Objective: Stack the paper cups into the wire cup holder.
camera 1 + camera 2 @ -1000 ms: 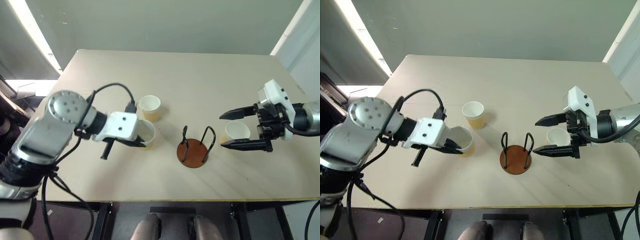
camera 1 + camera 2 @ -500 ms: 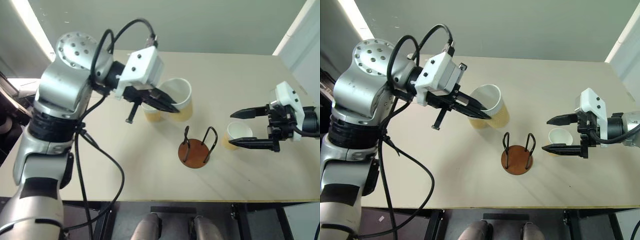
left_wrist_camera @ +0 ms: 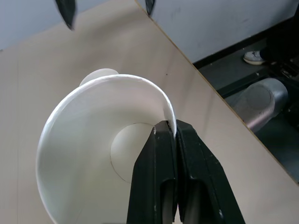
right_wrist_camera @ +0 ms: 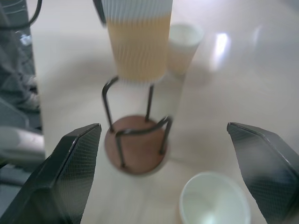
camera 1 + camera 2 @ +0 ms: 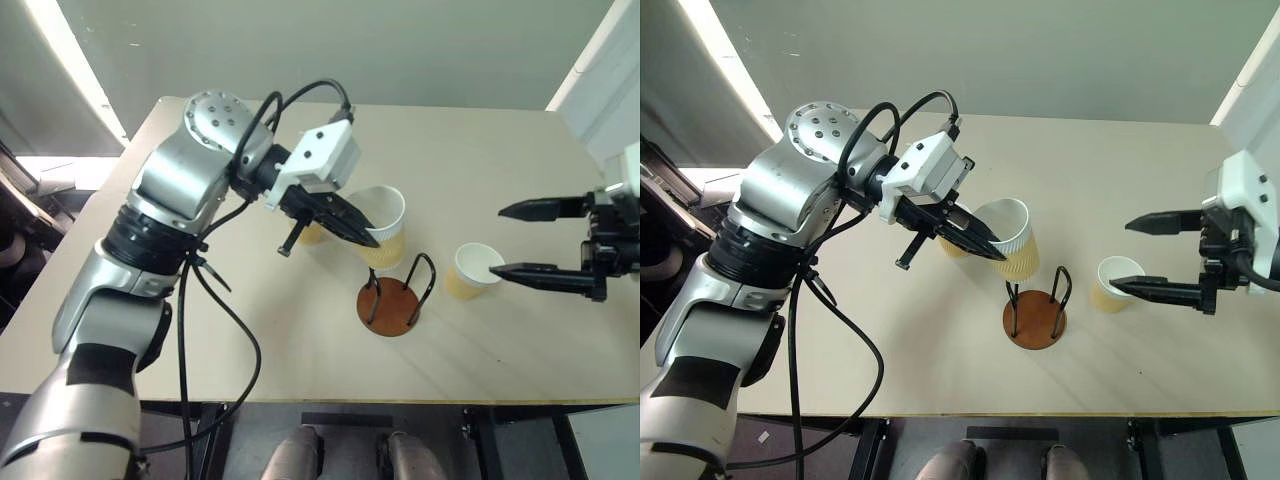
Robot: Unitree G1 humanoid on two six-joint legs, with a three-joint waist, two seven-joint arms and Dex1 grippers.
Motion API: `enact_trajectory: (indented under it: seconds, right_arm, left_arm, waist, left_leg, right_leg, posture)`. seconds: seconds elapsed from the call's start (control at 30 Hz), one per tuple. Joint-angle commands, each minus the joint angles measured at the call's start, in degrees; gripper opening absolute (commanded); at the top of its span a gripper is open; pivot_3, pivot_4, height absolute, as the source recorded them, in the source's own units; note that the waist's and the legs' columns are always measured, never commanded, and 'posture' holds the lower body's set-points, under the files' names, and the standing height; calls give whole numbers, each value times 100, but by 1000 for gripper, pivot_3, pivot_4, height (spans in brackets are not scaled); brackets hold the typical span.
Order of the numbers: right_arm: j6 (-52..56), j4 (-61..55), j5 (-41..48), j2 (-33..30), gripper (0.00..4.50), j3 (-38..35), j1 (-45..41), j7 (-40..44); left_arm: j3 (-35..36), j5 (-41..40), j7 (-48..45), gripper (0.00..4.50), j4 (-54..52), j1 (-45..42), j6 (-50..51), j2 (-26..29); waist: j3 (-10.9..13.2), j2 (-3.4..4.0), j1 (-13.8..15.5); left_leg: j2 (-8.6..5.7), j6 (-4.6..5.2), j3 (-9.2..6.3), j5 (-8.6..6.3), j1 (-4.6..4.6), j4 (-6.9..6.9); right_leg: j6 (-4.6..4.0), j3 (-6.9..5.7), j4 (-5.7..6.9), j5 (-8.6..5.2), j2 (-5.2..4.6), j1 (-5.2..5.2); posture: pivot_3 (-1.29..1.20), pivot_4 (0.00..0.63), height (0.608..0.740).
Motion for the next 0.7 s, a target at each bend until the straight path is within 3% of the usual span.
enact_trajectory:
  seconds: [0.03, 0.27, 0.7]
  right_arm:
    - [62, -213, 192, -76, 4500, -322, -9, -123]
    - [31, -303, 247, -27, 4500, -377, 159, -250]
    - [-54, -329, 251, 21, 4500, -399, 324, -356]
  left_arm:
    - [-50, -90, -208, 21, 175, -287, -284, -223]
    - [-168, -95, -208, 21, 380, -480, -426, -593]
    - [-630, -253, -208, 21, 519, -504, -612, -469]
  waist:
    - [0, 0, 24]
    - [0, 0, 45]
    - [0, 0, 47]
  left_leg:
    - [0, 0, 0, 0, -1, 0]
    - [-1, 3, 1, 0, -8, 5]
    - [-1, 5, 2, -1, -10, 8]
  right_leg:
    - [1, 0, -1, 0, 0, 0]
    - [7, 0, -5, 3, -1, 0]
    - [12, 0, -4, 2, 0, -1]
  posture:
    - [0, 150, 740]
    - [0, 150, 740]
    - [0, 150, 740]
